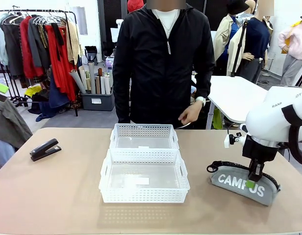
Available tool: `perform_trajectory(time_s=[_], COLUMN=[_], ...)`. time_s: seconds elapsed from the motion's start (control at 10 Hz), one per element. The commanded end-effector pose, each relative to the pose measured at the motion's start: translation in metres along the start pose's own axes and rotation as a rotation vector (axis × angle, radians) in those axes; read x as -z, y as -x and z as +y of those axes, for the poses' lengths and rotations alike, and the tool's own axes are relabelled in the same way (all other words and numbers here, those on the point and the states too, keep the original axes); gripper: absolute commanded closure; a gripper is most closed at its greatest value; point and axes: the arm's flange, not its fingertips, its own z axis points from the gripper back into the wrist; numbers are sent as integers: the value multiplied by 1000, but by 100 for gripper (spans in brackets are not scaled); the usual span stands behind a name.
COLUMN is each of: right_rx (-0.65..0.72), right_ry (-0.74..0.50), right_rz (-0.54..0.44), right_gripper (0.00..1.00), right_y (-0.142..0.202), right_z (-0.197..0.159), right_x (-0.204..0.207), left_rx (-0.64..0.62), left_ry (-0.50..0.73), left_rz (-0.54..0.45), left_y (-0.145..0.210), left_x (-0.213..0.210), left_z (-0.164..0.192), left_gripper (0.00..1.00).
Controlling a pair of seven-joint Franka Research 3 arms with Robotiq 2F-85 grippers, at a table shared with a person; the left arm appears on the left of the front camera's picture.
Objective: Distribute items into two baskets.
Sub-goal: Pick up the Pencil pouch that the person points to.
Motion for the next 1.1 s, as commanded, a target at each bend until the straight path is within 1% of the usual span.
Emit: perform_trajectory(time_s=[0.0,0.1,0.2,0.4,0.5,0.6,0.7,1.0], right_rx=[0,0,-22,-68,-115,-152,-213,-357], right_ry=[5,0,25,61,59,81,96,190], right_rz=[9,0,-17,-65,-91,-114,-113,-81], right_gripper=[100,100,100,100,100,100,100,100], right_y=[1,0,-2,2,7,12,15,10], right_z=[-1,0,-1,-3,-4,-5,-8,-8], right_x=[0,0,-9,-39,-55,-72,-93,-169], left_rx=[2,2,2,2,2,2,2,2], left_ry=[-2,-2,-2,-2,-2,-2,-2,-2], left_rz=[-4,-4,-4,-4,-4,-4,-4,-4], left_y=[0,0,0,0,0,0,0,0], left_x=[0,0,0,0,0,0,0,0], left_z=[-1,-1,-1,-1,-1,-1,-1,-1], left_gripper=[0,0,0,0,0,0,0,0])
